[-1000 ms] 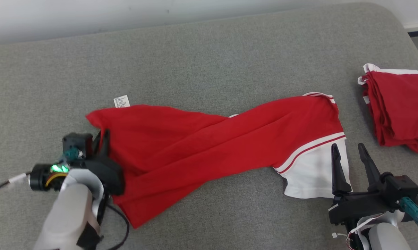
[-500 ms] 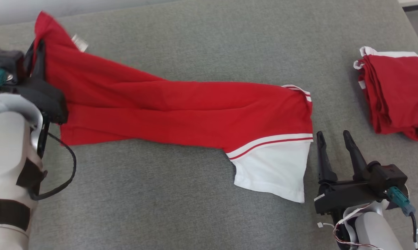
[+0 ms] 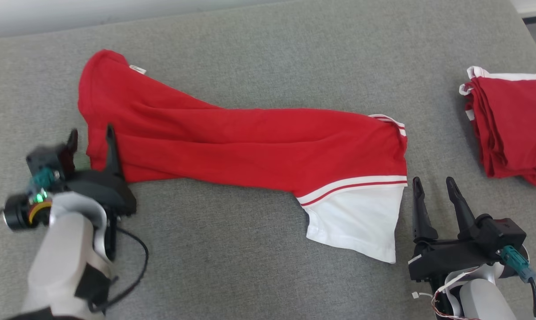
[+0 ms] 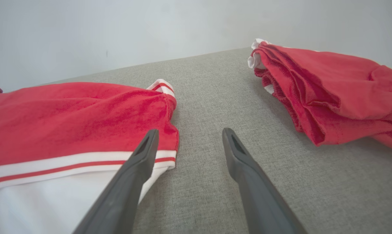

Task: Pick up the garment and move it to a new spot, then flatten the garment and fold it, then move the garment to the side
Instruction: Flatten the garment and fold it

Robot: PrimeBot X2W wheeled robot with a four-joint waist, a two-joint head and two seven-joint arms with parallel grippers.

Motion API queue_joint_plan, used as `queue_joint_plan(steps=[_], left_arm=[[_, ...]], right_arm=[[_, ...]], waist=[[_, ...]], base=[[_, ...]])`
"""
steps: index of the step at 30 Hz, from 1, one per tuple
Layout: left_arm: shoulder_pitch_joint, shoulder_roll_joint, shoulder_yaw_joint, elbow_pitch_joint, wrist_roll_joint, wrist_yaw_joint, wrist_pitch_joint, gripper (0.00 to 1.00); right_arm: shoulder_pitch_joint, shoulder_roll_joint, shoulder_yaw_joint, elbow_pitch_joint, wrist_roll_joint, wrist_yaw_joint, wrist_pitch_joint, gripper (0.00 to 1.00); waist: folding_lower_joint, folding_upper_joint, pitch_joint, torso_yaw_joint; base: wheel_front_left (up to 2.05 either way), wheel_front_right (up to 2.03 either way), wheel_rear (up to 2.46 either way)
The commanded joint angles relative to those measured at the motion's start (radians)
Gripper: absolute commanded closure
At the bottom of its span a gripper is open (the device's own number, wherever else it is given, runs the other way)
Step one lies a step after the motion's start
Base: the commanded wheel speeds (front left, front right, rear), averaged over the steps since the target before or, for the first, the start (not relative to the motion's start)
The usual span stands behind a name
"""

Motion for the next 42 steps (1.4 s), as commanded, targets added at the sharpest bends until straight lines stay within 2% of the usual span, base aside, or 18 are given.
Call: queue_joint_plan(steps=[1, 10, 16, 24, 25, 26, 27, 34, 42], left_arm=[[0.032, -0.011, 0.011, -0.026, 0.0, 0.006, -0.003, 0.0], [0.147, -0.063, 0.055, -0.111, 0.012, -0.004, -0.003, 0.0], [0.136, -0.048, 0.069, -0.091, 0.029, -0.013, -0.003, 0.0], [0.092, -0.025, 0.085, -0.042, 0.05, 0.006, -0.003, 0.0], [0.091, -0.024, 0.085, -0.037, 0.055, 0.008, -0.003, 0.24], [0.09, -0.022, 0.088, -0.039, 0.056, 0.01, -0.003, 0.95], [0.09, -0.022, 0.09, -0.044, 0.058, 0.01, -0.003, 1.0], [0.132, -0.046, 0.094, -0.113, 0.081, -0.004, -0.003, 1.0], [0.291, -0.088, 0.13, -0.241, 0.06, -0.016, -0.003, 1.0]], right_arm=[[0.01, -0.003, 0.002, 0.002, -0.004, -0.003, 0.0, 0.0], [0.021, -0.008, 0.014, 0.017, -0.005, -0.003, 0.0, 0.0], [0.017, -0.007, 0.034, 0.024, 0.0, -0.003, 0.0, 0.0], [0.005, -0.009, 0.037, 0.032, 0.011, -0.003, 0.0, 0.0], [0.005, -0.009, 0.037, 0.033, 0.01, -0.003, 0.0, 0.0], [0.005, -0.008, 0.036, 0.034, 0.011, -0.003, 0.0, 0.0], [0.005, -0.007, 0.035, 0.035, 0.012, -0.003, 0.0, 0.0], [0.023, 0.002, 0.01, 0.045, 0.004, -0.003, 0.0, 0.0], [0.073, 0.025, 0.017, 0.082, 0.007, -0.003, 0.0, 0.0]], waist=[[0.0, -0.0001, -0.016, 0.012], [0.0, -0.0001, -0.04, 0.015], [0.0, -0.0001, -0.041, -0.005], [0.0, -0.0001, -0.03, -0.023], [0.0, -0.0001, -0.029, -0.024], [0.0, -0.0001, -0.029, -0.025], [0.0, -0.0001, -0.03, -0.024], [0.0, -0.0001, -0.066, 0.01], [0.0, -0.0001, -0.207, 0.078]], base=[[0.0, 0.0, 0.0], [0.0, 0.0, 0.0], [0.0, 0.0, 0.0], [0.0, 0.0, 0.0], [0.0, 0.0, 0.0], [0.0, 0.0, 0.0], [0.0, 0.0, 0.0], [0.0, 0.0, 0.0], [0.0, 0.0, 0.0]])
